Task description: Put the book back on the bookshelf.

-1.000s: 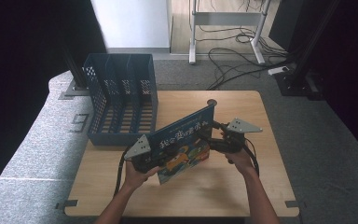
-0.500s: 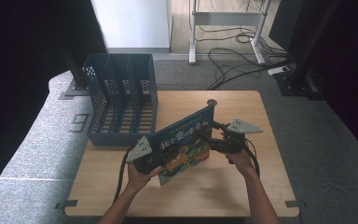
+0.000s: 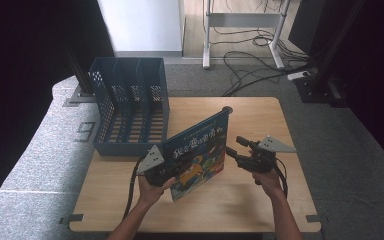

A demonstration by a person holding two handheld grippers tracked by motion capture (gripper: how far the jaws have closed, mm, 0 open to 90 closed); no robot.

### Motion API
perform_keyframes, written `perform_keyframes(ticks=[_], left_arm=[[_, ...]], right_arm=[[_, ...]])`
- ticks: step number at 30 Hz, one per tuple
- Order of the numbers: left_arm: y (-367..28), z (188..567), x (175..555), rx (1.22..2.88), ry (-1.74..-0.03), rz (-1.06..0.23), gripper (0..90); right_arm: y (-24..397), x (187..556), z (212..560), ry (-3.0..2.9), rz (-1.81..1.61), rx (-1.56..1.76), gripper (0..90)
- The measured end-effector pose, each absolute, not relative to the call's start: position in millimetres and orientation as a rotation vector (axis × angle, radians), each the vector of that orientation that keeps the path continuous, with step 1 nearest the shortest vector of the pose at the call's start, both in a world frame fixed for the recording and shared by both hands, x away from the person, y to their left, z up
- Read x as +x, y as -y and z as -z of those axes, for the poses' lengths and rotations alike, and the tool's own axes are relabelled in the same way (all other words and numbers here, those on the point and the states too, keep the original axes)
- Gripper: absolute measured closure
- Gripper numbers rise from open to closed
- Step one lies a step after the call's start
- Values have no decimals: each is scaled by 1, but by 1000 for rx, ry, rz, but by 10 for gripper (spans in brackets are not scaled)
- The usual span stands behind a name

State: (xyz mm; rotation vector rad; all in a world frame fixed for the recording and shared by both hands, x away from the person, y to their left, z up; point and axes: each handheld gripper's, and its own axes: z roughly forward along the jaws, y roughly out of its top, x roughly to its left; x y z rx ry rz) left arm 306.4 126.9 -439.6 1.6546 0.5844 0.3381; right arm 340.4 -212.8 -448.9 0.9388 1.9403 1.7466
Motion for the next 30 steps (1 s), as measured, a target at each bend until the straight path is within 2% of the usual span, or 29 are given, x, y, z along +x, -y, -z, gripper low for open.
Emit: perform_keyframes(ticks=[12,30], left_arm=[[-128,427,306,1627,-604,-331,827],[-146,407,304,1628,-610,-355,828]], right_arm=[[226,331,468,-1914,-1768,996,353],[232,323,478,-1907,-1783,1016,357]])
